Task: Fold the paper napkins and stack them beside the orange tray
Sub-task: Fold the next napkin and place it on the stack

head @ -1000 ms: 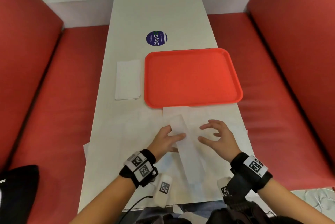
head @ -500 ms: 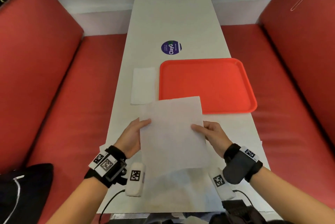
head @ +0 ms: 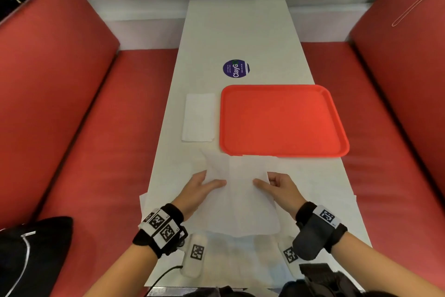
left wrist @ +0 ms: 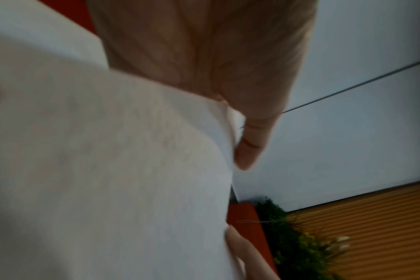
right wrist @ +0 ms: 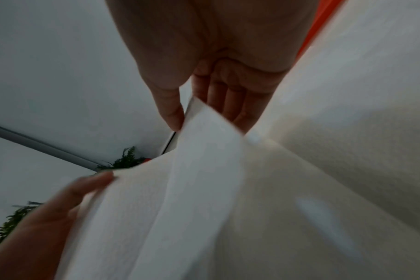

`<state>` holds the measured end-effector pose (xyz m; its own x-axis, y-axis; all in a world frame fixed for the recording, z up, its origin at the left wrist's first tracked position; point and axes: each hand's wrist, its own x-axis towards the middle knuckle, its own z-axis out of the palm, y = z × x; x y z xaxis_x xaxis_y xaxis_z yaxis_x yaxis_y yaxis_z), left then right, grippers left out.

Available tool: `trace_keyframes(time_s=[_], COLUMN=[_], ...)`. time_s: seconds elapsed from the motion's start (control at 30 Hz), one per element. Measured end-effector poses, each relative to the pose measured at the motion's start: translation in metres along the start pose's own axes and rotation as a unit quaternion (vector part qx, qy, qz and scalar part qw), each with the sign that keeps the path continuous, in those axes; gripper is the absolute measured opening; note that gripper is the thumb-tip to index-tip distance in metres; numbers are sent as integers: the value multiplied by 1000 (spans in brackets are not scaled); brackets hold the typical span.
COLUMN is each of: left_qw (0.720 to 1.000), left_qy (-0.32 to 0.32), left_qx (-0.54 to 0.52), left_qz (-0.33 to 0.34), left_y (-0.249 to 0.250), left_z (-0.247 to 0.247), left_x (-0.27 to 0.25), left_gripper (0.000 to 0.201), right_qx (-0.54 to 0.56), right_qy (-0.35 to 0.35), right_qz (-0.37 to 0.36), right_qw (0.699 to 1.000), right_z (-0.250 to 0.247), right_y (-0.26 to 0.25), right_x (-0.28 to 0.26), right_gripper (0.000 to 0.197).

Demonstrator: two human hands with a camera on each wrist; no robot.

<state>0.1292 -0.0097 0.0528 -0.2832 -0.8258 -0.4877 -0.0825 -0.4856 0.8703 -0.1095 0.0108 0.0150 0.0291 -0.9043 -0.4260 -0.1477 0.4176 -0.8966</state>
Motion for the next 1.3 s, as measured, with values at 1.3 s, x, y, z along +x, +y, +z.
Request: trace_keyframes(time_s=[1.3], left_qw=[978], left_qy=[118], left_qx=[165], left_qz=[54], left_y=[82], left_z=[-147], left_x=[221], left_gripper=[49], right_qx=[81], right_qy=[92], right_qz=[102], right_qw=[987], right_z=[-24], right_y=[-14], right_x=[39], right_gripper=[42])
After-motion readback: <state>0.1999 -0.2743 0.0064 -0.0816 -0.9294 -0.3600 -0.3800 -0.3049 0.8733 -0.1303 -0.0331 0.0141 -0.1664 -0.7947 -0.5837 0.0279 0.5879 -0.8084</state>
